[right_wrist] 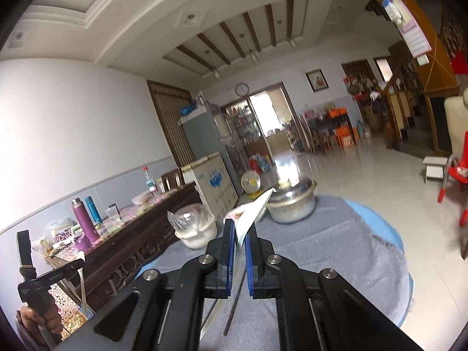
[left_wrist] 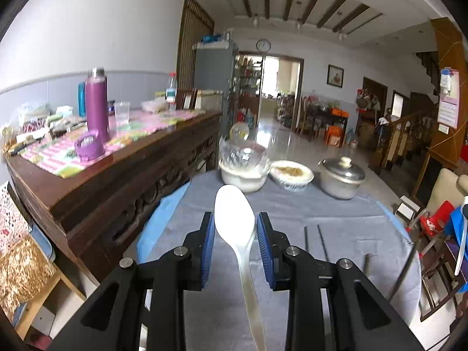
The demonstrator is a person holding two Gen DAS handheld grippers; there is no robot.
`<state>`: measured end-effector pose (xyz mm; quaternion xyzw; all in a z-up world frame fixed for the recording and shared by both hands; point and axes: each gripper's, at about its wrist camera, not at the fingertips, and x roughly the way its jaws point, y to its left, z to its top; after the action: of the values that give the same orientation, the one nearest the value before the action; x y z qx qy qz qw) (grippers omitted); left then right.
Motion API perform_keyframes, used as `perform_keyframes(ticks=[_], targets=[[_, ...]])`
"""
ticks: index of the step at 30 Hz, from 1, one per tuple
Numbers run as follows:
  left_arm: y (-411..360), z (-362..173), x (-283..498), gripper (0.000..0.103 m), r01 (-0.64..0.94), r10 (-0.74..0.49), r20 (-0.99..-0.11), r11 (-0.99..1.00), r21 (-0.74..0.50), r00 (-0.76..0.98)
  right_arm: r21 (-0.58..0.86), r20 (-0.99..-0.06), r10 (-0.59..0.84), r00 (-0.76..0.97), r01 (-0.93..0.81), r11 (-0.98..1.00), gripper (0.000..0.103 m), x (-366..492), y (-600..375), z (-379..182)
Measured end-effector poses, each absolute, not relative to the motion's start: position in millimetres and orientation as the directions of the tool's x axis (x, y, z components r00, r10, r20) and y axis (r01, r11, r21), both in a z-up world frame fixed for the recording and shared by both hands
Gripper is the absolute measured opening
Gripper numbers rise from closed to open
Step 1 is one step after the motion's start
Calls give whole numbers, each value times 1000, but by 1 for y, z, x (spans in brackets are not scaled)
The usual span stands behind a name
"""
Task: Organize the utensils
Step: 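Lift both white spoons and carry them over the holder, then lower both spoons into the holder and open both grippers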
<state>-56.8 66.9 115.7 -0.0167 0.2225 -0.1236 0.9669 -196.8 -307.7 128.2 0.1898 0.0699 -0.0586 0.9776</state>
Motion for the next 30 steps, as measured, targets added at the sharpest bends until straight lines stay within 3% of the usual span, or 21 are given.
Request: perform_keyframes(ticks=[14, 23, 30], targets=[[62, 168, -111, 30, 348, -370, -276, 929, -125, 887, 279, -23, -59, 998, 63, 958, 8, -221, -258, 160], [55, 171, -131, 30, 475, -507, -203, 860, -189, 838, 221, -15, -30, 999, 32, 975, 8, -217, -226, 156], [39, 159, -134, 30, 544, -584, -200, 809, -224, 786, 176, -32, -39, 999, 44, 983, 8, -205, -201, 140]])
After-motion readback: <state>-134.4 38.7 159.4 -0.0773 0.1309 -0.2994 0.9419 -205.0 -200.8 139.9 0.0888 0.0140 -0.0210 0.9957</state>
